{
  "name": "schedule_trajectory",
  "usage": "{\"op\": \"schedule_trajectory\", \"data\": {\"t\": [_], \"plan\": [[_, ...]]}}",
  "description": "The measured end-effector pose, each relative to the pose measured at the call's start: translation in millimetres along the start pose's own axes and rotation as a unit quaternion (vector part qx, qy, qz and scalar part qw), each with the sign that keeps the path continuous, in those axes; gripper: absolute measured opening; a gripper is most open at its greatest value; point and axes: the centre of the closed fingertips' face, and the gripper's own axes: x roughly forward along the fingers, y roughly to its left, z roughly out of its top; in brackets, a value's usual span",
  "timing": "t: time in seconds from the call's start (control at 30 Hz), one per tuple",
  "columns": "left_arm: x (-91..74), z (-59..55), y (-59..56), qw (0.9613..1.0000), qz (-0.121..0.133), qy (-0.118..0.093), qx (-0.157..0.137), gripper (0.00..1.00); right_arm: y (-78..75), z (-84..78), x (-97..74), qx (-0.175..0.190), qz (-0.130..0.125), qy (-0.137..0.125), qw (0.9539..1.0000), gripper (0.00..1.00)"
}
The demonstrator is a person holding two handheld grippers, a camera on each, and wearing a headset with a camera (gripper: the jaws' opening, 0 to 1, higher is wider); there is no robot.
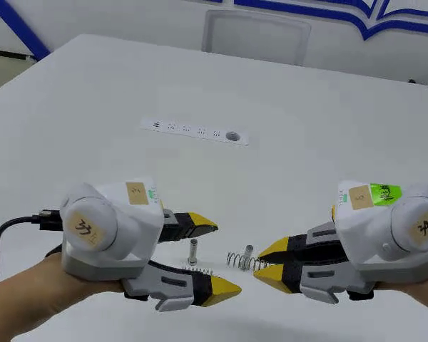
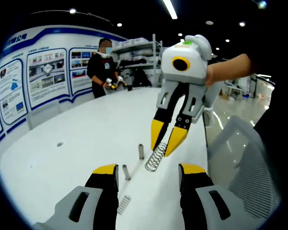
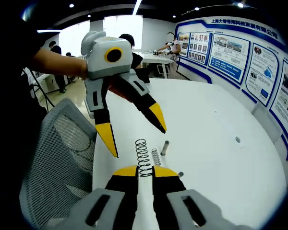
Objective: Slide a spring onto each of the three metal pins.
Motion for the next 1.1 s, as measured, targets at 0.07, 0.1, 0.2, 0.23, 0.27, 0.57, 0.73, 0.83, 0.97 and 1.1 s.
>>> {"op": "schedule_trajectory", "data": {"t": [0.07, 0.1, 0.2, 0.23, 0.27, 0.57, 0.73, 0.83, 0.97, 1.1], "plan": [[1.9, 0.5, -4.0, 1.0, -0.006, -0.001, 0.0, 0.5, 0.4, -1.0, -0.8, -0.003, 0.001, 0.003, 1.0, 0.11], [2.4, 0.4, -4.9, 1.0, -0.008, -0.001, 0.0, 0.49, 0.2, -1.2, -1.2, -0.003, 0.001, 0.003, 1.0, 0.11], [3.0, -0.8, -7.4, 0.9999, -0.011, 0.002, 0.004, 0.45, 2.0, -0.3, -2.4, -0.004, 0.004, 0.003, 1.0, 0.11], [3.1, -0.9, -8.2, 0.9999, -0.012, 0.002, 0.005, 0.44, 2.9, -0.2, -2.6, -0.007, 0.005, 0.004, 1.0, 0.11], [3.1, -0.9, -8.6, 0.9999, -0.013, 0.003, 0.006, 0.43, 3.5, -0.1, -2.6, -0.009, 0.006, 0.005, 0.9999, 0.11], [1.4, 4.8, -10.7, 0.9999, -0.013, -0.009, 0.006, 0.3, 9.2, 3.0, -0.6, -0.018, 0.015, 0.009, 0.9997, 0.11], [0.6, 5.7, -13.9, 0.9997, -0.019, -0.015, 0.009, 0.21, 10.8, 5.8, -0.1, -0.023, 0.02, 0.007, 0.9995, 0.11], [0.9, 5.6, -16.4, 0.9995, -0.025, -0.016, 0.011, 0.16, 11.5, 7.0, -0.1, -0.027, 0.022, 0.006, 0.9994, 0.11], [0.8, 3.6, -16.8, 0.9994, -0.028, -0.009, 0.019, 0.15, 13.9, 8.6, -0.8, -0.034, 0.029, 0.006, 0.999, 0.11], [-0.6, 4.5, -19.2, 0.9986, -0.034, -0.005, 0.04, 0.12, 14.2, 9.3, -1.1, -0.041, 0.029, 0.007, 0.9987, 0.11]]}}
